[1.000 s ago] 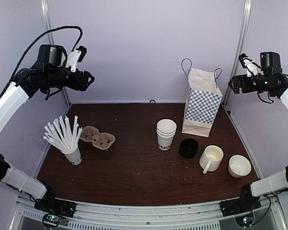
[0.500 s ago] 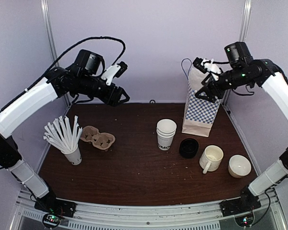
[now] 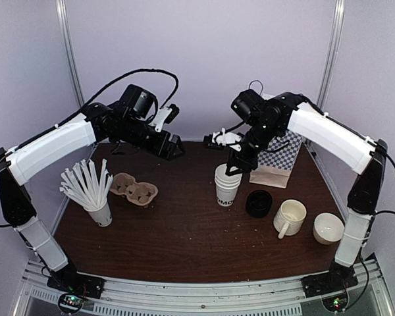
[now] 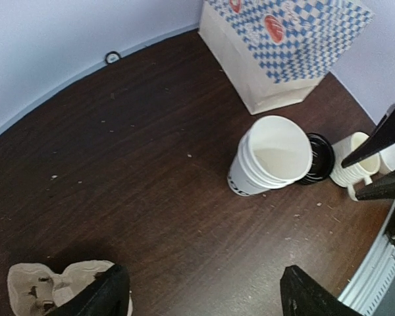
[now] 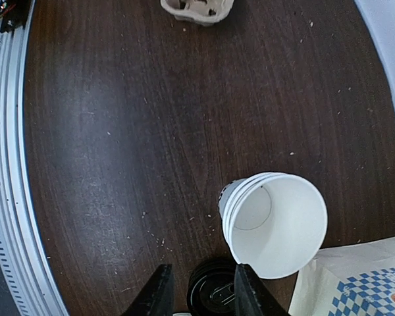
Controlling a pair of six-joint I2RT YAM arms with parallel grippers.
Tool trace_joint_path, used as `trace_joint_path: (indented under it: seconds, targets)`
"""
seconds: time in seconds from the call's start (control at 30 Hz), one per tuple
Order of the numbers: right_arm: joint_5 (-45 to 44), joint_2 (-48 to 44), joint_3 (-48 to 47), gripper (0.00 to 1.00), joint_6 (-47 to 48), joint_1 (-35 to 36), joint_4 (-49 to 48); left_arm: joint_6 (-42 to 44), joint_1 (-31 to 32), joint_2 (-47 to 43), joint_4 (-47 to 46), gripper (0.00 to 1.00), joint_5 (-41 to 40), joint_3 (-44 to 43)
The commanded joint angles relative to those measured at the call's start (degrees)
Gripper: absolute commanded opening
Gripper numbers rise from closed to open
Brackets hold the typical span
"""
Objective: Pack the takeout coffee
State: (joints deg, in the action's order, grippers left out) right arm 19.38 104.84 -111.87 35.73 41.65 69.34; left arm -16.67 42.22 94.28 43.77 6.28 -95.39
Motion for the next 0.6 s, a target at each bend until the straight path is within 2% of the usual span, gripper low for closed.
trace_joint_path:
  seconds: [0.0, 0.17, 0.47, 0.57]
  targets:
    - [-3.62, 3.64, -1.58, 0.34, -0.66, -0.08, 2.86, -3.45, -1.21, -3.51, -2.0, 0.84, -11.27, 1.86]
    - [-5.42, 7.82, -3.5, 0.32, -2.2, -0.08, 2.39, -2.3, -2.66, -7.39, -5.53, 0.84, -9.2, 5.18]
    - [-5.52, 11.81, -6.87, 0.3, -2.8, -0.08, 3.32, -2.85, -2.67, -8.49, -6.42, 0.84, -7.96, 8.18]
    - [-6.55, 12.85, -7.41, 0.27, -3.17, -0.08, 3.81, -2.93, -2.67, -8.82, -6.97, 0.84, -7.99, 9.19]
